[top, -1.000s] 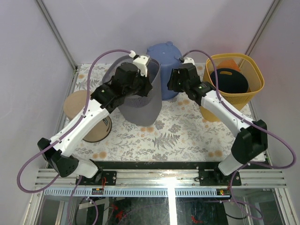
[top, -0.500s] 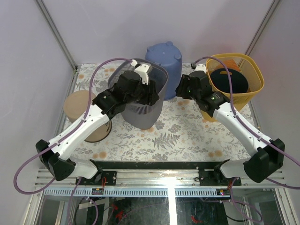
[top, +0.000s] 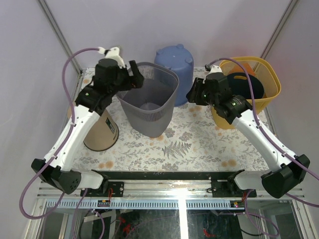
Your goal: Turn the large container upside down
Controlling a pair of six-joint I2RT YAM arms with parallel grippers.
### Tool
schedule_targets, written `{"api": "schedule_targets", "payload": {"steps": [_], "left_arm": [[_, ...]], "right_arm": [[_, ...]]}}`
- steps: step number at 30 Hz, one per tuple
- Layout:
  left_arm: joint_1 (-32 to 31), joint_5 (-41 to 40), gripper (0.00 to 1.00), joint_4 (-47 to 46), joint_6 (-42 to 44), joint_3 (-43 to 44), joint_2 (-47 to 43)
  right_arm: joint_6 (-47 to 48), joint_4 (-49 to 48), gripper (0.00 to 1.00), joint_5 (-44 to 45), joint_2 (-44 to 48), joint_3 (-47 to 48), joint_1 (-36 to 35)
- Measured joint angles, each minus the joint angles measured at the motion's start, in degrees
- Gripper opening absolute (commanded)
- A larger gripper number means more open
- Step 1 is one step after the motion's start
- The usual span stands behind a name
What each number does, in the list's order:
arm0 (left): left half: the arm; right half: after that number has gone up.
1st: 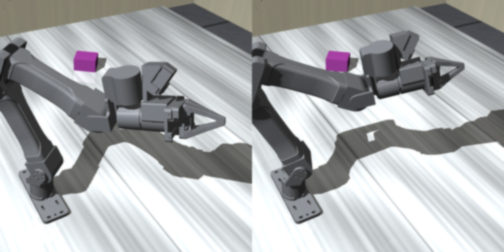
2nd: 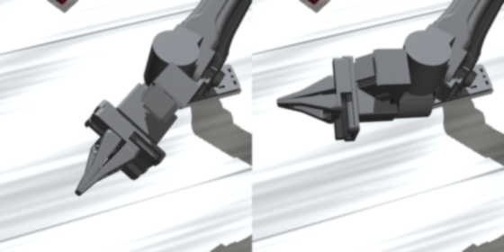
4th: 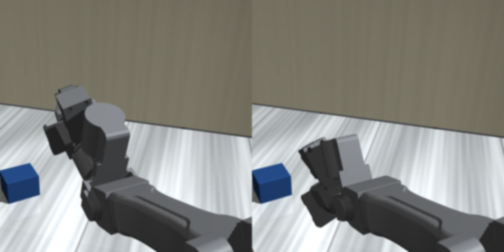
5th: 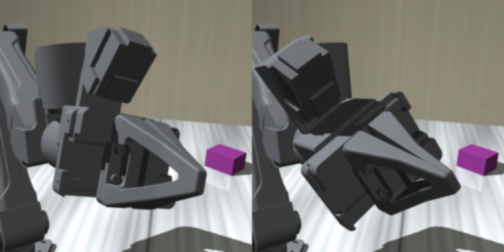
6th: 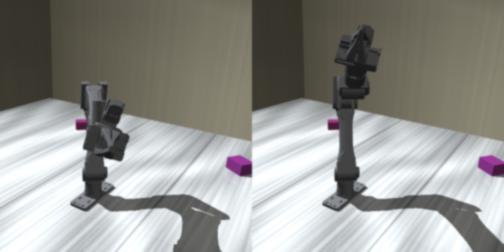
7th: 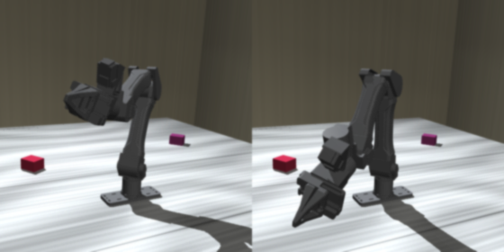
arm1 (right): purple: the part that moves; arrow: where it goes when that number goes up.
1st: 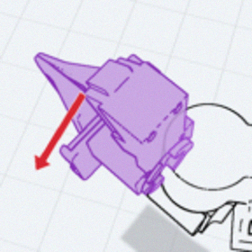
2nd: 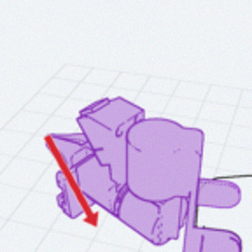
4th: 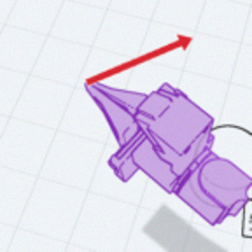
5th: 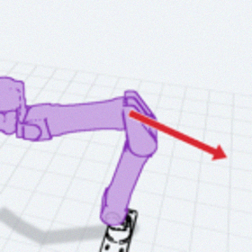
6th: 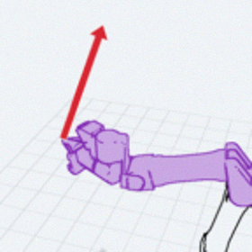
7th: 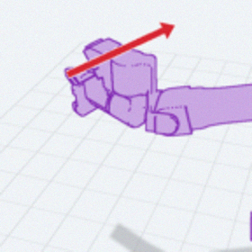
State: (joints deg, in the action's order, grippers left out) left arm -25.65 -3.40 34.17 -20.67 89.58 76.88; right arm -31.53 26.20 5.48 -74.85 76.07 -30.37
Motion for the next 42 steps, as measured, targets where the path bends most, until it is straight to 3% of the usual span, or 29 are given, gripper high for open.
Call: {"api": "schedule_targets", "payload": {"steps": [7, 14, 20, 22, 24, 30, 38, 42], "left_arm": [[10.05, -0.85, 0.85, -0.83, 0.85, 1.77, 3.17], [12.26, -0.87, 0.85, -1.18, 2.56, 3.28, 10.56], [12.46, -0.37, 0.65, -1.25, 3.65, 3.28, 13.16], [12.59, -0.02, 0.45, -1.22, 4.11, 3.26, 13.33], [12.59, -0.09, 0.32, -1.36, 4.37, 3.17, 13.31], [12.85, 1.51, 0.01, -3.41, 4.98, 0.98, 12.33], [12.59, 1.64, 0.0, -2.89, 4.76, -0.24, 10.6], [12.57, 1.05, 0.0, 2.54, 5.11, 2.08, 9.49]], "right_arm": [[0.11, 1.66, 0.49, -0.66, 0.0, 3.65, -0.26], [0.55, 2.01, 0.5, -0.66, -0.02, 3.76, -0.28], [0.72, 1.99, 0.5, -0.63, -0.02, 3.76, -0.28], [0.72, 1.92, 0.5, -0.63, -0.02, 3.76, -0.28], [0.72, 1.81, 0.51, -0.63, 0.0, 3.74, -0.28], [0.7, 1.73, 0.51, -0.61, 0.44, 2.86, -0.28], [0.63, 1.7, 0.51, -0.59, 1.55, 1.49, -0.31], [0.46, 1.77, 0.51, -0.57, 2.86, 0.9, -0.33]]}}
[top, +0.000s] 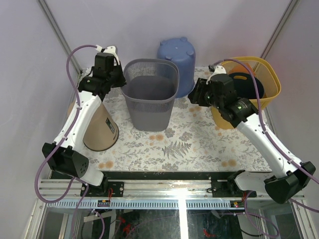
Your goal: Turn the large container upside down
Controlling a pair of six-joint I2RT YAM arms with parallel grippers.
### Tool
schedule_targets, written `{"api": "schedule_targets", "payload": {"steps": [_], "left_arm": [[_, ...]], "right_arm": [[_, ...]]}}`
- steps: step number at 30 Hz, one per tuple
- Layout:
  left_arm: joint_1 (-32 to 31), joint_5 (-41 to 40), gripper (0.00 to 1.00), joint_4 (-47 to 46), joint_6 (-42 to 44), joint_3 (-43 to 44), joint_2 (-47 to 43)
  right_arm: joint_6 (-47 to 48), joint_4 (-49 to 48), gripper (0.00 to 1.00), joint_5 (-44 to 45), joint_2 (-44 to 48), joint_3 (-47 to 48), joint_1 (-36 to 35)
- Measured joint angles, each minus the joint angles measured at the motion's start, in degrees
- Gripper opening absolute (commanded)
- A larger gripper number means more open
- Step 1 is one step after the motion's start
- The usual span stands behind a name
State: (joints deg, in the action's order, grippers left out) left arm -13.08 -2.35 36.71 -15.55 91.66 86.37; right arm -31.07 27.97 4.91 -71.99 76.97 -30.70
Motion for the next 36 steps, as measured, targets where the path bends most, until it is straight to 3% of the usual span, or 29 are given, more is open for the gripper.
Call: {"api": "schedule_targets", "payload": {"steps": [7, 13, 17, 27, 36], "left_arm": [[-3.34, -6.34, 0.0, 11.28, 3.32, 12.2, -0.35], [-16.26, -19.19, 0.0, 16.7, 7.41, 20.79, 0.13], [-21.73, -25.2, 0.0, 18.18, 7.96, 22.12, 2.1], [-23.74, -38.95, 0.0, 23.15, 10.93, 22.1, 5.53], [-29.77, -49.79, 0.0, 23.17, 14.34, 20.94, 7.74]], "right_arm": [[-0.66, 0.04, 0.5, 0.0, 2.75, -1.73, 0.0], [-0.85, 0.26, 0.5, 0.11, 4.02, -2.38, 0.0], [-0.85, 0.79, 0.47, 0.59, 5.57, -3.1, 0.0], [-1.57, 1.77, 0.47, 1.6, 11.13, -9.22, 0.0], [-3.04, 1.86, 0.47, 1.88, 15.21, -15.13, 0.0]]}}
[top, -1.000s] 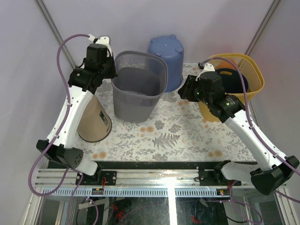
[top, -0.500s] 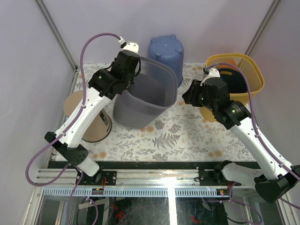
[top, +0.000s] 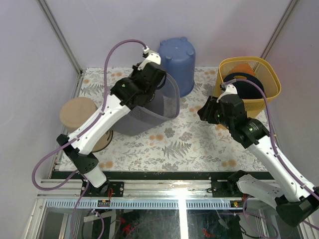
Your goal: Turn the large container upside down
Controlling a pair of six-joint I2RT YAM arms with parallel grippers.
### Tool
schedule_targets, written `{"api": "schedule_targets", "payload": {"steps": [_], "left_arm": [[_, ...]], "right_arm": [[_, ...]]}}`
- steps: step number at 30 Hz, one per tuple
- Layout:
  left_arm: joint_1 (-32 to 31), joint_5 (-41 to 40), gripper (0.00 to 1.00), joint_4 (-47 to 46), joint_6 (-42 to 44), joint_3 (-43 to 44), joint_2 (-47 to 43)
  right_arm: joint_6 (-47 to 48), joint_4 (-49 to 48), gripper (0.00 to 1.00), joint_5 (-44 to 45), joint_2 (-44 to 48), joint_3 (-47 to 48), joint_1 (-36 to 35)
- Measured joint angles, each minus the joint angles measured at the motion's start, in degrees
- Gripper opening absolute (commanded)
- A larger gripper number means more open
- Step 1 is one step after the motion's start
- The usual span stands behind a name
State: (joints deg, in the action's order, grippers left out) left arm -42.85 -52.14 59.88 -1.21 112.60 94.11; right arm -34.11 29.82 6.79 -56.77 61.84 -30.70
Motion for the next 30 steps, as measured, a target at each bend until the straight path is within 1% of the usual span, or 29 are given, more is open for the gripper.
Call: {"api": "schedule_targets", "payload": {"steps": [4, 5, 7, 9, 10, 11, 18, 30], "left_arm": [[-2.38, -3.5, 0.0, -1.92, 0.66, 0.02, 2.21], [-3.02, -4.15, 0.02, -2.16, 0.66, 0.04, 2.56], [-4.13, -4.92, 0.18, -2.32, 0.48, 0.31, 3.26], [-5.01, -5.01, 0.31, -2.36, -0.15, 1.01, 4.09], [-5.49, -4.42, 0.4, -2.36, -0.94, 1.38, 4.57], [-5.88, -3.76, 0.42, -2.34, -2.08, 1.62, 5.16], [-7.93, 1.84, 0.49, -2.69, -7.56, 3.76, 8.28], [-8.07, 12.7, 0.55, -2.47, -15.76, 4.09, 10.86]], "right_arm": [[-0.55, 0.22, 0.47, 0.94, 3.17, -1.99, 0.0], [-0.68, 0.33, 0.47, 1.2, 4.0, -2.38, 0.0], [-0.9, 0.35, 0.47, 1.44, 5.49, -3.15, 0.0], [-1.11, 0.52, 0.48, 1.81, 6.86, -3.89, 0.0], [-1.2, 0.68, 0.48, 2.1, 7.37, -4.2, 0.0], [-1.33, 0.76, 0.48, 2.32, 7.93, -4.57, 0.0], [-2.03, 1.62, 0.48, 2.86, 9.55, -6.45, 0.0], [-2.4, 1.62, 0.49, 2.84, 9.55, -6.86, 0.0]]}}
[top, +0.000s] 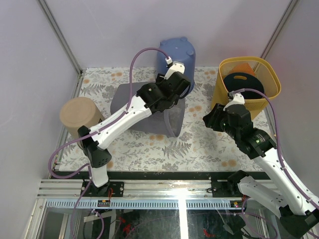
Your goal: Turn the large container upside down
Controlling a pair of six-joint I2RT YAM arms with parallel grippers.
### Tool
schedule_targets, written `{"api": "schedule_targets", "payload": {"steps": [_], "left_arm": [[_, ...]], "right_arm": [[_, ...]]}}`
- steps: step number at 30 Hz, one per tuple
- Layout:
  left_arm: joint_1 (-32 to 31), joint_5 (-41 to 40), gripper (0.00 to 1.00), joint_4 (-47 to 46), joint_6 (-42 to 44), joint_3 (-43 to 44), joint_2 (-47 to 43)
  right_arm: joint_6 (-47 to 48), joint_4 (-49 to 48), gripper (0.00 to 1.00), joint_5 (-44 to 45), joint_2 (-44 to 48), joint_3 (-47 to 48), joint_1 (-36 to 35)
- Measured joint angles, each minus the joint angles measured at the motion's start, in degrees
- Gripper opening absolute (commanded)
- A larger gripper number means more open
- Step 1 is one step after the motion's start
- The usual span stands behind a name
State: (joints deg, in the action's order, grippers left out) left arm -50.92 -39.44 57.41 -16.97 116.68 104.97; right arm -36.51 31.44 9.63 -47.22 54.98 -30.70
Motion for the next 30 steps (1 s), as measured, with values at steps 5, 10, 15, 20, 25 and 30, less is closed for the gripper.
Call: {"api": "schedule_targets", "payload": {"steps": [5, 10, 15, 20, 25, 30], "left_arm": [[-0.04, 4.07, 0.54, -0.81, -2.82, -0.61, 0.02], [-0.04, 8.04, 0.57, -2.01, -4.94, -1.81, 0.13], [0.0, 11.08, 0.7, -3.04, -6.16, -2.01, 0.11], [2.78, 14.64, 0.71, -5.46, -7.87, -6.01, -3.67], [15.72, 18.93, 0.77, -10.01, -9.11, -17.79, -15.82], [25.57, 21.75, 0.81, -13.14, -9.75, -23.45, -23.39]], "right_arm": [[0.0, 0.0, 0.49, 0.0, 0.0, -0.02, 0.0], [0.0, 0.0, 0.51, -0.02, -0.09, -0.04, 0.0], [0.0, -0.04, 0.51, -0.28, -1.22, -0.02, 0.0], [-0.09, -0.85, 0.51, -2.36, -4.26, 0.74, 0.0], [-0.09, -2.43, 0.52, -5.25, -9.68, 4.94, 0.0], [-0.11, -4.74, 0.52, -9.25, -15.98, 10.23, -0.04]]}}
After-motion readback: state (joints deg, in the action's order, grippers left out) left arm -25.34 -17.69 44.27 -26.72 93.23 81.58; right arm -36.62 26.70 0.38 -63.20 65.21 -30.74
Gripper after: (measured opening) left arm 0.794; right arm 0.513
